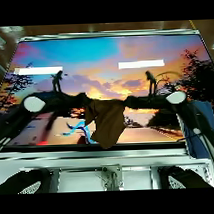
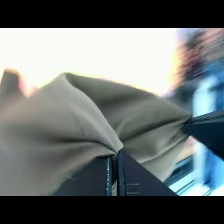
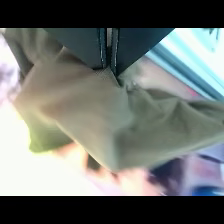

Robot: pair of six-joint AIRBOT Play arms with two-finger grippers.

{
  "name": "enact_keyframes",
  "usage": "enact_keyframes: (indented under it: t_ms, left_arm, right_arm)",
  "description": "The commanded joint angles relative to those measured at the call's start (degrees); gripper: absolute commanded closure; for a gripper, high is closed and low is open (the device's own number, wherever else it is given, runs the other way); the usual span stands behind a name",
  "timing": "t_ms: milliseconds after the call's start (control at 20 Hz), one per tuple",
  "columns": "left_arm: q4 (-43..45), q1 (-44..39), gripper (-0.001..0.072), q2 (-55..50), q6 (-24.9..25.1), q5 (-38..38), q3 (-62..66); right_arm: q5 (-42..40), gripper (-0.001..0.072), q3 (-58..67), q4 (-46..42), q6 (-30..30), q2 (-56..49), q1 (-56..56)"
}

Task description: Fold the shirts.

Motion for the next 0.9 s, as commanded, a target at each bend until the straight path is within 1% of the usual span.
enact_keyframes:
  t_ms: [0, 50, 200, 350, 500, 650, 750, 850]
  left_arm:
    - [1.73, -0.17, 0.0661, 5.6, 2.84, 2.12, 13.75]
    - [2.23, -0.13, 0.0661, 6.6, 3.69, 2.75, 18.4]
    - [4.52, -0.13, 0.0661, 8.17, 3.61, 2.69, 31.12]
    - [5.66, -0.13, 0.0661, 8.98, 3.61, -0.48, 38.27]
    - [10.78, -0.13, 0.066, 10.03, 3.34, -9.25, 39.04]
    - [15.76, -0.15, 0.066, 9.77, 3.13, -23.06, 38.82]
    - [22.12, -0.15, 0.066, 9.81, -0.52, -29.9, 37.07]
    - [29.27, -0.15, 0.066, 9.79, -4.55, -34.67, 32.94]
  right_arm:
    - [3.13, 0.065, 11.82, -4.98, -4.02, 9.25, -3.61]
    - [4.02, 0.065, 16.57, -6.88, -3.98, 11.34, -4.2]
    - [5.4, 0.065, 29.44, -13.75, -2.45, 15.41, -4.5]
    - [9.22, 0.065, 39.45, -17.81, -0.46, 16.72, -4.5]
    - [14.91, 0.065, 45.44, -21.7, 2.25, 17.42, -4.5]
    - [24.17, 0.065, 46.99, -23.34, 4.87, 17.35, -4.5]
    - [33.11, 0.0649, 46.99, -25.38, 7.58, 15.85, -4.48]
    - [41.27, 0.0649, 45.88, -25.59, 10.84, 13.2, -4.46]
